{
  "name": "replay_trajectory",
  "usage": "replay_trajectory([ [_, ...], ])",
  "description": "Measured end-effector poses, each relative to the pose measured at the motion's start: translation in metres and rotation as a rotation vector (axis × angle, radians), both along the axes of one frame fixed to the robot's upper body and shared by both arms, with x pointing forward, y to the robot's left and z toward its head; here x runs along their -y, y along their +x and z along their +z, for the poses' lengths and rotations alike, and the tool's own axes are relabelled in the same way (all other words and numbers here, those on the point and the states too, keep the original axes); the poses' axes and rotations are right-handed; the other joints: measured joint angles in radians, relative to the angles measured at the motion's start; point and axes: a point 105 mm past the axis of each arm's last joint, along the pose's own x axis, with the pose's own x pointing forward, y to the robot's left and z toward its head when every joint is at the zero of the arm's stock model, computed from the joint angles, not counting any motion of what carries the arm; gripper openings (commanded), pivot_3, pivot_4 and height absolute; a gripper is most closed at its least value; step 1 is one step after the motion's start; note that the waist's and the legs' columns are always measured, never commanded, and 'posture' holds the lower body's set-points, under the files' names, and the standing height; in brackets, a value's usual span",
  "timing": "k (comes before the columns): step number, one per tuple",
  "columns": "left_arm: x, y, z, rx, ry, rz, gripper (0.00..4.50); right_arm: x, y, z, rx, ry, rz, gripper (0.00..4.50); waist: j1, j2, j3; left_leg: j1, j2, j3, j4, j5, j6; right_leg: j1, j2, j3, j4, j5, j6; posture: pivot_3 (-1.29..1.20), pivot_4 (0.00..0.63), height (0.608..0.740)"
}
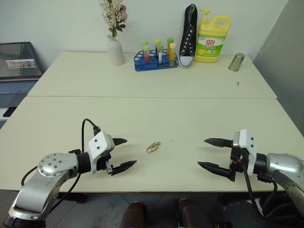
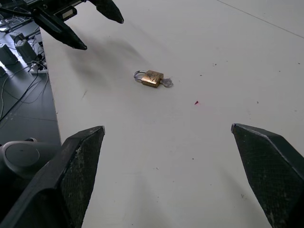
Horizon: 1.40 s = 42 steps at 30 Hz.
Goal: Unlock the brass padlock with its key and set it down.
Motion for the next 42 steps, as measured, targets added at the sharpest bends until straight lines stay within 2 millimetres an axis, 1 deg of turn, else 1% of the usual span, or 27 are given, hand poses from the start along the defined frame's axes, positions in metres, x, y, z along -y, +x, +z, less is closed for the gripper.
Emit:
replay_trajectory([
  [6,0.002,0.000,-0.003,-0.003,0.010,0.003,4.50,0.000,-0.004,-0.009,-0.007,-0.007,0.023,4.48,0.000,0.000,0.000,0.000,0.000,0.000,0.000,0.000,0.000,0.000,0.000,0.000,0.000,0.000,0.000,0.00,0.150,0.740],
  [16,0.008,0.004,-0.003,0.016,0.030,0.000,4.50,-0.002,-0.004,-0.010,-0.002,-0.002,0.025,4.48,0.000,0.000,0.000,0.000,0.000,0.000,0.000,0.000,0.000,0.000,0.000,0.000,0.000,0.000,0.000,0.00,0.150,0.740],
  [20,0.008,0.006,0.001,0.023,0.002,0.005,4.50,-0.003,-0.003,-0.011,0.000,-0.012,0.025,4.48,0.000,0.000,0.000,0.000,0.000,0.000,0.000,0.000,0.000,0.000,0.000,0.000,0.000,0.000,0.000,0.00,0.150,0.740],
  [24,0.008,0.007,0.004,0.030,-0.018,0.012,4.50,-0.007,0.001,-0.006,0.015,-0.013,0.040,4.48,0.000,0.000,0.000,0.000,0.000,-0.001,0.000,0.000,0.000,0.000,0.000,0.000,0.000,0.000,0.000,0.00,0.150,0.740],
  [27,0.005,0.014,0.000,0.042,-0.006,0.058,4.50,-0.009,0.003,-0.005,0.015,-0.013,0.033,4.48,0.000,0.000,0.000,0.000,0.000,-0.001,0.000,0.000,0.000,0.000,0.000,0.000,0.000,0.000,0.000,0.00,0.150,0.740],
  [30,0.007,0.020,-0.008,0.045,0.017,0.076,4.50,-0.011,0.004,-0.003,0.019,-0.016,0.029,4.48,0.001,0.000,0.000,0.000,0.000,0.000,0.000,0.000,0.000,0.000,0.000,0.000,0.000,0.000,0.000,0.00,0.150,0.740],
  [35,0.026,0.027,-0.022,0.034,0.006,0.074,4.50,-0.015,0.003,-0.001,0.019,-0.022,0.018,4.48,0.002,-0.001,0.000,0.000,-0.001,-0.001,0.001,0.000,0.000,0.000,0.000,0.000,0.000,0.000,0.000,0.00,0.150,0.740],
  [37,0.030,0.028,-0.024,0.033,0.006,0.070,4.50,-0.015,0.002,-0.001,0.016,-0.025,0.011,4.48,0.002,-0.001,0.000,0.000,0.000,-0.001,0.001,0.000,0.000,0.000,0.000,0.000,0.001,0.000,0.000,0.00,0.150,0.740],
  [40,0.043,0.038,-0.024,0.046,-0.003,0.065,4.50,-0.019,-0.001,0.000,0.002,-0.020,0.010,4.48,0.002,0.000,0.000,0.000,-0.001,-0.001,0.001,0.000,0.000,0.000,0.002,0.000,0.001,0.000,0.000,0.00,0.150,0.740],
  [42,0.051,0.040,-0.031,0.035,0.008,0.058,4.50,-0.023,-0.004,0.002,0.005,-0.018,0.016,4.48,0.002,-0.001,0.000,0.000,-0.001,-0.001,0.001,0.000,0.000,0.000,0.002,0.000,0.001,0.000,0.000,0.00,0.150,0.740],
])
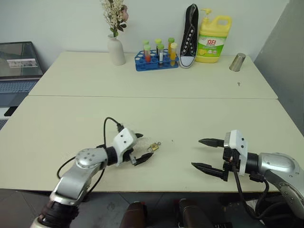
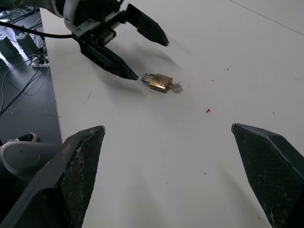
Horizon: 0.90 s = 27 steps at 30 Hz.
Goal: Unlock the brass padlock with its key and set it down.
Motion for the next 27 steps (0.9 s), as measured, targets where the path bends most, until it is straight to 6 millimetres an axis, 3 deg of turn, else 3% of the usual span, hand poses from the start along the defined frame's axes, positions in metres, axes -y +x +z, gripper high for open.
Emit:
replay_trajectory([
  [6,0.008,0.012,-0.002,-0.009,0.015,0.024,4.50,-0.004,-0.004,0.001,0.000,-0.009,-0.002,4.48,0.000,0.000,0.000,0.000,0.000,0.000,0.000,0.000,0.000,0.000,0.002,0.000,0.000,0.000,0.000,0.00,0.150,0.740],
  [11,0.012,0.008,-0.013,-0.068,0.039,0.004,4.50,-0.005,-0.008,-0.001,-0.012,-0.010,-0.009,4.48,-0.001,0.000,0.000,0.000,0.000,0.000,0.000,0.000,0.000,0.000,0.002,0.000,0.000,0.000,0.000,0.00,0.150,0.740],
  [25,0.015,0.009,-0.014,-0.087,0.041,0.012,4.50,-0.009,-0.012,0.000,-0.018,0.001,-0.014,4.48,0.000,0.000,0.000,0.000,0.000,0.000,0.000,0.000,0.000,0.000,0.002,0.000,0.000,0.000,0.000,0.00,0.150,0.740],
  [27,0.015,0.010,-0.014,-0.089,0.041,0.014,4.11,-0.008,-0.012,0.000,-0.018,0.002,-0.020,4.50,0.000,0.000,0.000,0.000,0.000,-0.001,0.000,0.000,0.000,0.000,0.002,0.000,0.000,0.000,0.000,0.00,0.150,0.740],
])
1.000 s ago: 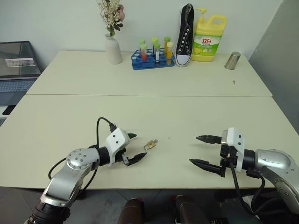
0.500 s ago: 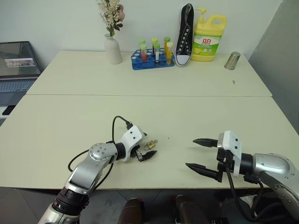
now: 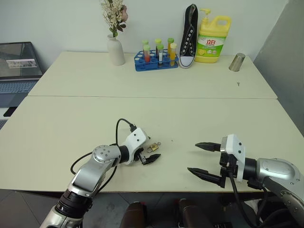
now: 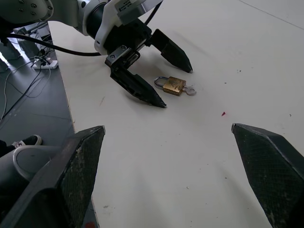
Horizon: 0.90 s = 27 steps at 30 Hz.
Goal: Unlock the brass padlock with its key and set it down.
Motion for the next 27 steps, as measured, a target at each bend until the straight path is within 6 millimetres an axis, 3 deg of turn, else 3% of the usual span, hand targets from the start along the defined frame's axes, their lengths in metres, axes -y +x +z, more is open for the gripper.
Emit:
replay_trajectory([
  [10,-0.001,0.001,0.000,-0.010,0.013,0.003,0.98,0.000,0.000,0.001,-0.001,0.006,-0.003,4.50,0.000,0.000,0.000,0.000,0.000,0.000,0.000,0.000,0.000,0.000,0.000,0.000,0.000,0.000,0.000,0.00,0.150,0.740],
  [20,-0.011,-0.010,0.003,0.001,0.050,-0.135,0.96,0.000,0.002,0.001,0.004,0.006,-0.017,4.50,-0.002,0.000,0.000,0.000,0.001,0.000,0.000,0.000,0.000,0.000,0.000,0.000,0.000,0.000,0.000,0.00,0.150,0.740],
  [27,-0.036,-0.029,0.024,0.151,0.204,-0.499,0.96,0.002,0.002,0.002,0.009,0.003,-0.025,4.50,-0.001,0.000,0.000,0.000,0.001,0.001,-0.001,0.000,0.000,-0.001,0.000,0.000,0.000,0.000,0.000,0.00,0.150,0.740],
])
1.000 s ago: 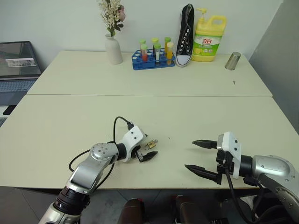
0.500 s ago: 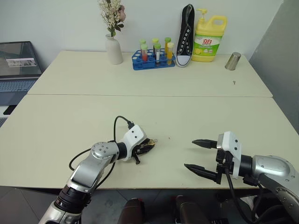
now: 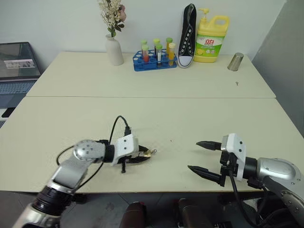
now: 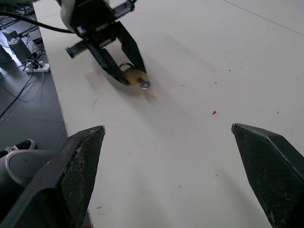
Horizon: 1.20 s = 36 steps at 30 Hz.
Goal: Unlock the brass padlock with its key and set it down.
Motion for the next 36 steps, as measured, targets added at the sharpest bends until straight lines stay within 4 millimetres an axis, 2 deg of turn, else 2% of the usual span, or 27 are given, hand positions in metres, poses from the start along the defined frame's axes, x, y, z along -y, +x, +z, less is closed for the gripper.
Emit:
replay_trajectory([
  [3,-0.017,0.011,0.000,0.068,0.092,-0.045,0.96,0.001,0.000,0.000,-0.002,0.000,-0.001,4.50,0.001,0.000,0.000,0.000,0.000,0.000,0.000,0.000,0.000,0.000,0.000,0.000,0.000,0.000,0.000,0.00,0.150,0.740],
  [6,-0.004,0.037,0.023,0.173,0.000,-0.039,0.96,0.000,0.000,0.002,0.002,0.005,0.000,4.50,0.018,-0.001,0.000,-0.002,-0.001,0.000,0.002,0.000,0.000,0.000,0.000,-0.001,0.000,0.000,0.001,0.00,0.150,0.740],
  [9,0.010,0.045,0.041,0.193,-0.107,-0.033,0.96,0.000,-0.001,0.002,-0.001,0.014,0.002,4.50,0.020,-0.001,0.000,-0.002,-0.001,0.002,0.002,0.000,0.000,0.000,0.000,-0.001,-0.001,0.000,0.001,0.00,0.150,0.740],
  [15,0.041,0.037,0.054,0.105,-0.266,-0.067,0.96,0.004,0.001,0.009,-0.001,0.044,-0.033,4.50,0.017,-0.001,0.000,-0.002,0.000,0.000,0.002,0.000,0.000,0.000,0.001,0.000,0.000,0.000,0.001,0.00,0.150,0.740],
  [21,0.075,0.029,0.075,0.171,-0.326,-0.196,0.96,0.010,0.003,0.017,-0.020,0.080,-0.082,4.50,0.020,-0.001,0.000,-0.001,-0.001,0.000,0.002,0.000,0.000,0.000,0.001,0.000,0.000,0.000,0.001,0.00,0.150,0.740],
  [28,0.088,0.022,0.073,0.261,-0.293,-0.298,0.96,0.014,0.004,0.021,-0.030,0.089,-0.101,4.50,0.019,-0.001,0.000,-0.001,-0.001,0.000,0.002,0.000,0.000,0.000,0.002,0.000,0.000,0.000,0.001,0.00,0.150,0.740],
  [31,0.087,0.024,0.070,0.291,-0.283,-0.305,0.96,0.014,0.004,0.022,-0.039,0.102,-0.102,4.50,0.019,-0.001,0.000,-0.001,-0.001,0.000,0.002,0.000,0.000,0.000,0.002,0.000,0.000,0.000,0.001,0.00,0.150,0.740],
  [36,0.087,0.029,0.067,0.480,-0.212,-0.360,0.96,0.010,0.002,0.024,-0.082,0.140,-0.089,4.50,0.020,-0.001,0.000,-0.001,-0.001,0.000,0.002,0.000,0.000,0.001,0.002,0.000,0.000,0.000,0.001,0.00,0.150,0.740],
])
